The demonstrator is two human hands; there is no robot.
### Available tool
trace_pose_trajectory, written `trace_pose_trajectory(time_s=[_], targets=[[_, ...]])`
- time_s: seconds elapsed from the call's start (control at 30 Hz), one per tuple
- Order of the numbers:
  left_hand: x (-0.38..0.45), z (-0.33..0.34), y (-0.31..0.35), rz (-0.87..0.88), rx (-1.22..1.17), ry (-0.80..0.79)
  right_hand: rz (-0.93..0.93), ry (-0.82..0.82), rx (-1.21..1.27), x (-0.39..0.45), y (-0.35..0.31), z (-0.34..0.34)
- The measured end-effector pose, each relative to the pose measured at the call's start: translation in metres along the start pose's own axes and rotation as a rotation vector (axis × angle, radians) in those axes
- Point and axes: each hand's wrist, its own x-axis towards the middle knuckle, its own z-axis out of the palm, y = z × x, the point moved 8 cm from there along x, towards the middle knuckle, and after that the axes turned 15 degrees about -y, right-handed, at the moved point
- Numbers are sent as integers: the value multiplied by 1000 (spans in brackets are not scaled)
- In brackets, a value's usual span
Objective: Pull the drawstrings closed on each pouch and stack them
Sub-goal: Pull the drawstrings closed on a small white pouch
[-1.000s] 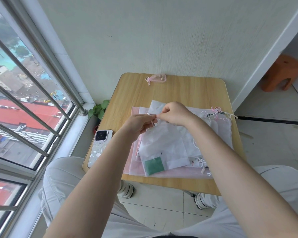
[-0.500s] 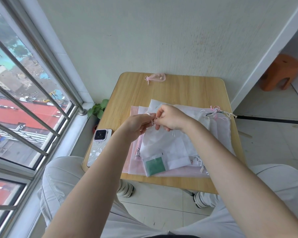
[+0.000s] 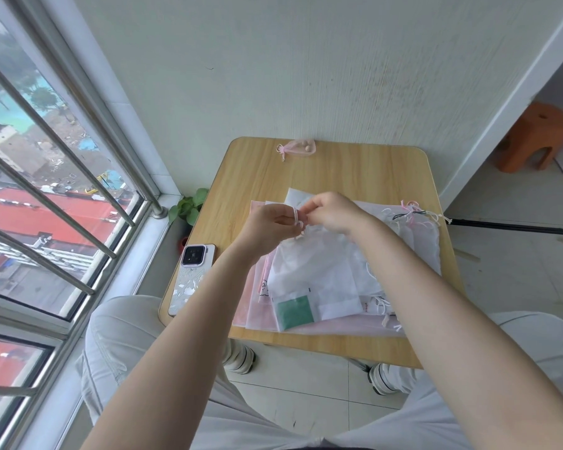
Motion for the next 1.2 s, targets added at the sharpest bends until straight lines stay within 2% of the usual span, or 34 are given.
trace_pose_trajectory(time_s=[0.13, 0.3, 0.7, 1.0, 1.2], targets=[[-2, -9, 2, 78, 140, 159, 5, -74, 104, 3, 6, 9], [-7, -13, -9, 66, 116, 272, -58, -127, 214, -4, 2, 15], [-7, -13, -23, 5, -27, 348, -81, 26, 204, -2, 3, 6], [-11, -8, -20, 6, -58, 360, -43, -58, 188, 3, 6, 13], [-13, -7, -22, 13, -164, 331, -11, -87, 229, 3, 12, 14]])
